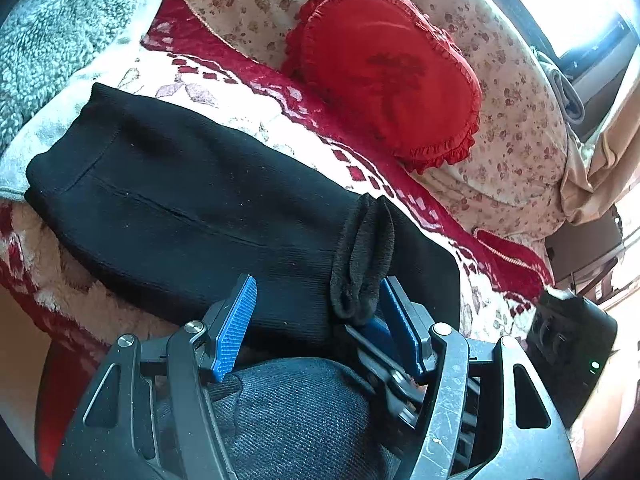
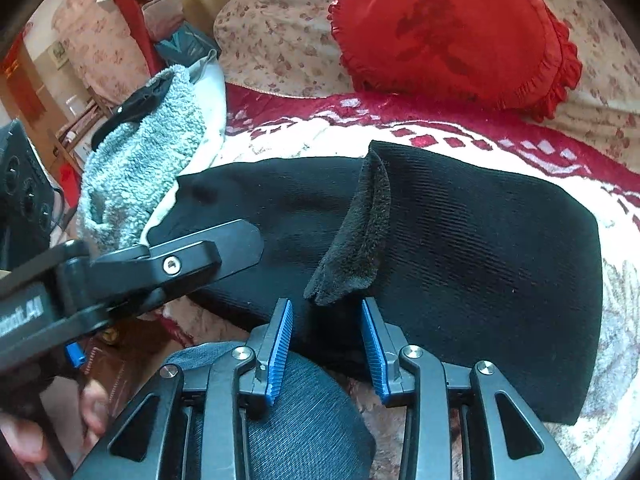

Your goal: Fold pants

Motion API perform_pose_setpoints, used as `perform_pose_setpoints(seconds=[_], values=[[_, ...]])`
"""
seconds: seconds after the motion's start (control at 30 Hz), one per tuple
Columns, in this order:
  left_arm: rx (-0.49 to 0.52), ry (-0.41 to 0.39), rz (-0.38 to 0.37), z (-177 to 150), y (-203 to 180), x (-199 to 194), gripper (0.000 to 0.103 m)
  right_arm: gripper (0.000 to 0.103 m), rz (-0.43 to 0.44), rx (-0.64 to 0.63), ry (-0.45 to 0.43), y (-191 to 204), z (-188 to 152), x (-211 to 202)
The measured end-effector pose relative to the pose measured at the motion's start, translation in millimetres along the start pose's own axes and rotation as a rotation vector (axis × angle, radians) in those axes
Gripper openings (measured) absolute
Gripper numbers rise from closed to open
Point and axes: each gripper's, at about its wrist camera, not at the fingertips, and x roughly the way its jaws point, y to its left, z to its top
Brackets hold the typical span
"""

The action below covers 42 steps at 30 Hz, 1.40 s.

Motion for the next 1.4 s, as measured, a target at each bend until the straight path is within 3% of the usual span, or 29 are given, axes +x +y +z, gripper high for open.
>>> perform_pose_setpoints(seconds=[0.1, 0.17, 0.23, 0.37, 0.47, 0.5, 0.57, 0.6, 0.73, 0.8, 0.9, 1.03, 1.07, 1.4], values=[[-0.006, -0.013, -0.004, 7, 2, -4, 0.064, 0.033, 0.175, 0.056, 0.000, -4, -3, -18], [0.084, -0.018, -0.004, 13, -6, -6, 0.064, 0.033, 0.224, 0.074, -0.090, -16, -9, -52], [0.268, -0.042, -0.033, 19, -25, -9, 0.064, 0.033, 0.164, 0.102, -0.167, -36, -15, -80], [0.714, 0.036, -0.142, 12, -75, 3, 0.064, 0.033, -0.075, 0.198, -0.255, -92, -30, -114], [0.918, 0.057, -0.193, 5, -100, 15, 0.064, 0.033, -0.101, 0.230, -0.256, -110, -36, -116], [0.936, 0.063, -0.210, 7, -106, 21, 0.061, 0.031, -0.110, 0.226, -0.272, -110, -37, -115], [0.958, 0.096, -0.236, 9, -115, 34, 0.023, 0.022, -0.122, 0.209, -0.317, -106, -40, -114], [0.970, 0.109, -0.221, 10, -116, 39, 0.019, 0.012, -0.131, 0.179, -0.325, -104, -40, -110], [0.973, 0.177, -0.001, 14, -107, 83, 0.018, 0.008, -0.196, 0.121, -0.328, -99, -30, -101], [0.953, 0.225, 0.048, 10, -92, 94, 0.016, 0.008, -0.198, 0.102, -0.326, -101, -18, -96], [0.915, 0.211, 0.026, 7, -82, 91, 0.016, 0.008, -0.189, 0.074, -0.302, -102, -2, -81], [0.896, 0.222, 0.018, 8, -79, 95, 0.016, 0.007, -0.235, 0.074, -0.149, -114, 0, -30], [0.891, 0.224, 0.013, 7, -81, 97, 0.016, 0.007, -0.233, 0.072, -0.185, -115, -2, -31], [0.896, 0.237, 0.019, 9, -83, 97, 0.016, 0.008, -0.278, 0.019, -0.249, -107, -12, -30]])
